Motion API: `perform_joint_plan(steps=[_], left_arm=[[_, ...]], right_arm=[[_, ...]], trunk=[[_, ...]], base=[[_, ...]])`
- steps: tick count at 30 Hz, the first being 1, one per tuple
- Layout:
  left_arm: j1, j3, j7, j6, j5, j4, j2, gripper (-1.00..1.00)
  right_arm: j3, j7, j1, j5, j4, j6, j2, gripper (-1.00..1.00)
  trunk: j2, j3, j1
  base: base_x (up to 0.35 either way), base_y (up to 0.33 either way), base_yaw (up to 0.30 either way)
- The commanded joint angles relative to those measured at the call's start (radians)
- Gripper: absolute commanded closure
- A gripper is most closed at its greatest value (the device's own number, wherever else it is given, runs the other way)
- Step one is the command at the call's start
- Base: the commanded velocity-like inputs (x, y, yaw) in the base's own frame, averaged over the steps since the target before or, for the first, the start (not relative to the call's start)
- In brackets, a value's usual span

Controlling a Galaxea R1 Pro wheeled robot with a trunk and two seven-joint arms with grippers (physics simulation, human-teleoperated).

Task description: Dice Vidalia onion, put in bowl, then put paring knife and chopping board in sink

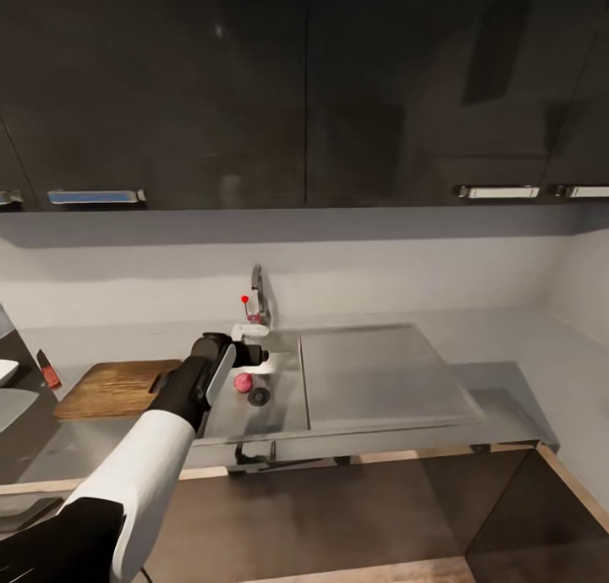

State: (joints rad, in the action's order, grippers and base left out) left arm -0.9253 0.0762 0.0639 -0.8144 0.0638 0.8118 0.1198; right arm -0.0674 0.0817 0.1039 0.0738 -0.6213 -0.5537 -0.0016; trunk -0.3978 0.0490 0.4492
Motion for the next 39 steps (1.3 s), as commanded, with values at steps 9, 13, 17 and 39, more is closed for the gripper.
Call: perform_joint_plan(steps=[9, 13, 17, 39], left_arm=[[-0.001, 0.002, 0.007, 0.01, 0.007, -0.016, 0.0, -1.0], [-0.001, 0.002, 0.007, 0.01, 0.007, -0.022, 0.0, -1.0], [-0.001, 0.002, 0.007, 0.011, 0.007, -0.048, -0.001, -1.0], [-0.001, 0.002, 0.007, 0.046, 0.007, -0.097, -0.002, -1.0]], right_arm=[[0.001, -0.001, 0.0, 0.007, -0.002, -0.002, 0.0, -1.0], [0.001, 0.0, 0.0, 0.007, -0.002, -0.002, 0.0, -1.0], [0.001, 0.0, 0.0, 0.007, -0.002, -0.002, 0.0, -1.0], [0.001, -0.001, 0.0, 0.007, 0.003, 0.0, 0.0, -1.0]], trunk=[[-0.002, 0.011, 0.001], [-0.002, 0.016, 0.001], [-0.002, 0.021, 0.001], [-0.002, 0.046, 0.001]], base=[[0.161, 0.0, 0.0], [0.034, 0.0, 0.0], [0.009, 0.0, 0.0], [0.054, 0.0, 0.0]])
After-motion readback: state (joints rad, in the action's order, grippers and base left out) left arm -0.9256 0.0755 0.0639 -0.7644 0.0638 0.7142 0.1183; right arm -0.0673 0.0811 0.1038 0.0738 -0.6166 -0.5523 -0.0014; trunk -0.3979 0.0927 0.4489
